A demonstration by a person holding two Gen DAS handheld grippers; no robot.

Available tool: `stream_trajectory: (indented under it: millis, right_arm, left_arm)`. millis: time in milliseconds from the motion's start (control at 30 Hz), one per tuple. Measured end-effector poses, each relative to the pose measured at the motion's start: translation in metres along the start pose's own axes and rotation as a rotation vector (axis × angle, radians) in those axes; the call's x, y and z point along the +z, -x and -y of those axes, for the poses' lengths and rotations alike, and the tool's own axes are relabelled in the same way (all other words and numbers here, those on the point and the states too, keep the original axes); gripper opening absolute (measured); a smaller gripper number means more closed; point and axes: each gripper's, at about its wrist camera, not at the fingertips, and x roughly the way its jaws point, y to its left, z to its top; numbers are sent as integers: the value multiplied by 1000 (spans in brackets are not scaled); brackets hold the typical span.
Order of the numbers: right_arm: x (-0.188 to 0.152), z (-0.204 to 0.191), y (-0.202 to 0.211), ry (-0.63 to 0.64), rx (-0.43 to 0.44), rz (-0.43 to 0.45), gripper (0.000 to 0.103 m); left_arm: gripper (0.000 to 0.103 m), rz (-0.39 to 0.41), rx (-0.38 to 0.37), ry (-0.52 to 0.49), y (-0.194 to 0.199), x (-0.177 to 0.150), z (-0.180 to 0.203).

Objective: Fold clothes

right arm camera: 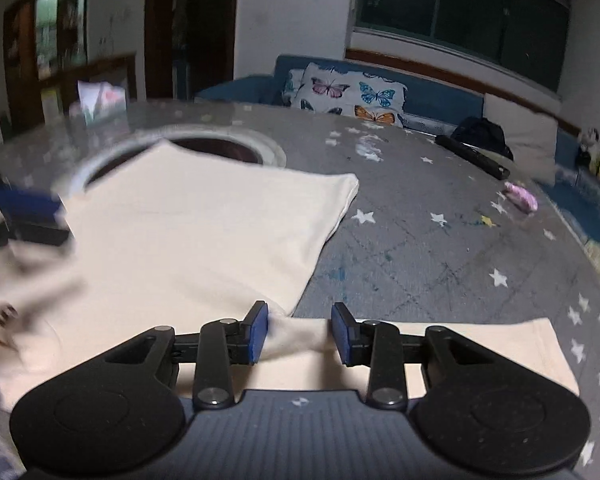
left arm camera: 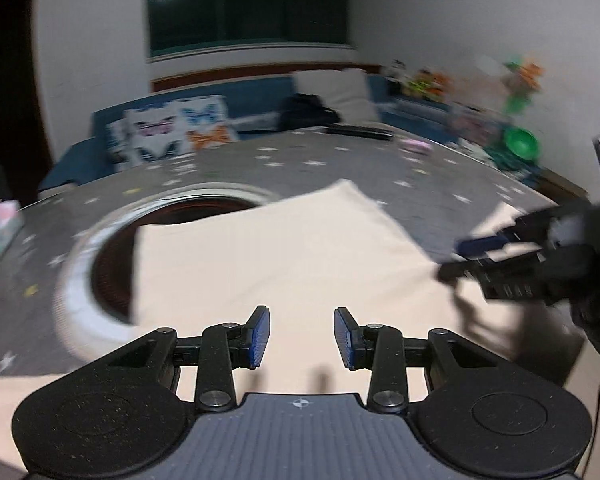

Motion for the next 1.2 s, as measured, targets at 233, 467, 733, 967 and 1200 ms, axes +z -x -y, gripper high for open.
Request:
stream_trajectory:
  millis: [233,467,733,967,1200]
  right_arm:
    - [-16,64,27,-125,-185,11,36]
    - [-43,131,38,-284,-363,-16,36]
    - [-59,146,31,-395,-318,-12,20]
    - [-56,150,46,-411,-363,33,4]
    - [-65,160,43,-463,-345,35,4]
  left_arm:
    - [38,-35,-102,-102,-16,-5,42]
    - [38,-75,-140,-139,-30,-11,61]
    - [41,-91,-129,-148,-34,-13,68]
    - [44,-86,-123,-163,-34,-14,69]
    - [46,-69,-112,-175,-30,-10,69]
